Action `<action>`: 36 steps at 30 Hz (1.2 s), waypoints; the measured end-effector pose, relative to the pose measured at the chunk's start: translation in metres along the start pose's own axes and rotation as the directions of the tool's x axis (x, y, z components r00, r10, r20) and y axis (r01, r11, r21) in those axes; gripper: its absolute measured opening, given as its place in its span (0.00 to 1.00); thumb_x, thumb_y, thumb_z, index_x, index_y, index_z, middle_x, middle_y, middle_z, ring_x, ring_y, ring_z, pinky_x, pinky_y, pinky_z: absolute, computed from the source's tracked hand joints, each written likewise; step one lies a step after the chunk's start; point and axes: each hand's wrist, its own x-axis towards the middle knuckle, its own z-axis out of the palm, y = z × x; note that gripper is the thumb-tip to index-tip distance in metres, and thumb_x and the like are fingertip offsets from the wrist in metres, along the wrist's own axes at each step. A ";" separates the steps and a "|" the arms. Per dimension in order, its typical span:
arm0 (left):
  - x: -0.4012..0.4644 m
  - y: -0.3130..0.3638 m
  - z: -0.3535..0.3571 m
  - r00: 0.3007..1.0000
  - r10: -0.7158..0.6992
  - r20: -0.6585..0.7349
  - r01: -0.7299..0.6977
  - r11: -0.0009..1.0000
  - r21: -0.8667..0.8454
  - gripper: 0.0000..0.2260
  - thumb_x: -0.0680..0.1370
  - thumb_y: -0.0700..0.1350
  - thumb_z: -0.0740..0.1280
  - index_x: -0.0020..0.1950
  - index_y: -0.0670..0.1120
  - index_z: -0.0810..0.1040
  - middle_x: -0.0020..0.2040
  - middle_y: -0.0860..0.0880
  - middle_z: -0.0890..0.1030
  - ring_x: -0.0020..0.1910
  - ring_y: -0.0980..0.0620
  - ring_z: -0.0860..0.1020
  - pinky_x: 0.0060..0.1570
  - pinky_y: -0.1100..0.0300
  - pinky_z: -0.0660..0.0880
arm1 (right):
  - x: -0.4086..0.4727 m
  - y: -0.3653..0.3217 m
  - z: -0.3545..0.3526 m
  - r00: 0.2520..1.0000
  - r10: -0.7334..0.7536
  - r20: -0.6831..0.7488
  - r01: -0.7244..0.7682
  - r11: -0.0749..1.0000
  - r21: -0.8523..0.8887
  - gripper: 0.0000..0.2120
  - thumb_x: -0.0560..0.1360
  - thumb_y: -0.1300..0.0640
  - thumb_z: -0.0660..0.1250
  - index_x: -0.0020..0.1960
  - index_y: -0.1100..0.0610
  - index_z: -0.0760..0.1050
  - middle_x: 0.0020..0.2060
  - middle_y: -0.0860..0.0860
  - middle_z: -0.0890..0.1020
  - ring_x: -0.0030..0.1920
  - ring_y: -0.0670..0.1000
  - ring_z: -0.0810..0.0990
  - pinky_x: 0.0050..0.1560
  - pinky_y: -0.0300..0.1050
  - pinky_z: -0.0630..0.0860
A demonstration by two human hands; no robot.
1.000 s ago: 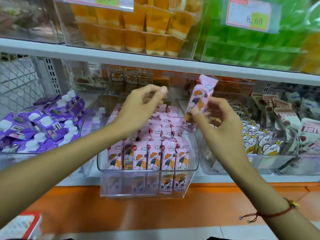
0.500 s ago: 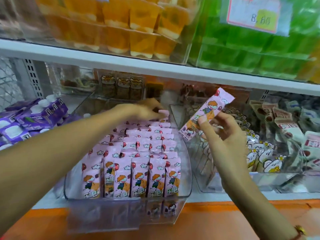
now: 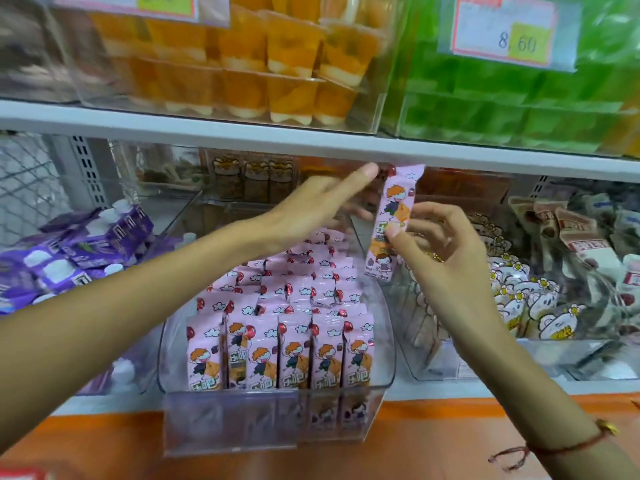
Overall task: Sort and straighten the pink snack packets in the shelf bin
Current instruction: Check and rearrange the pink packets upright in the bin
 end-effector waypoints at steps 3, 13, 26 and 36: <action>-0.022 0.009 -0.005 0.998 0.061 0.004 -0.061 0.996 0.060 0.09 0.75 0.47 0.71 0.54 0.54 0.78 0.49 0.58 0.84 0.50 0.60 0.82 0.44 0.66 0.79 | 0.008 0.001 0.010 0.995 -0.048 0.087 0.052 0.997 -0.051 0.13 0.72 0.65 0.72 0.54 0.63 0.73 0.44 0.60 0.82 0.40 0.54 0.80 0.43 0.40 0.77; -0.019 -0.032 -0.039 0.912 -0.044 -0.408 0.092 0.991 0.100 0.18 0.73 0.40 0.73 0.60 0.42 0.73 0.55 0.48 0.80 0.55 0.52 0.80 0.54 0.65 0.76 | 0.070 0.044 0.029 0.851 0.308 0.426 0.180 0.590 -0.787 0.14 0.79 0.59 0.59 0.62 0.56 0.76 0.56 0.57 0.81 0.47 0.52 0.76 0.54 0.46 0.73; 0.019 -0.042 -0.027 0.961 -0.200 -0.191 0.255 0.908 0.333 0.24 0.73 0.43 0.73 0.65 0.43 0.68 0.59 0.43 0.79 0.55 0.47 0.79 0.56 0.55 0.77 | 0.079 0.034 0.029 0.650 0.550 0.524 0.251 0.496 -0.831 0.16 0.80 0.58 0.56 0.65 0.50 0.73 0.51 0.49 0.72 0.31 0.39 0.62 0.36 0.34 0.64; 0.028 -0.064 -0.010 0.971 -0.221 0.095 0.057 0.595 0.802 0.12 0.80 0.51 0.64 0.58 0.44 0.72 0.49 0.45 0.78 0.48 0.45 0.77 0.46 0.53 0.74 | 0.042 0.040 0.016 0.879 0.316 0.356 0.068 0.658 -0.750 0.16 0.80 0.56 0.58 0.66 0.52 0.70 0.55 0.56 0.81 0.53 0.59 0.79 0.54 0.52 0.76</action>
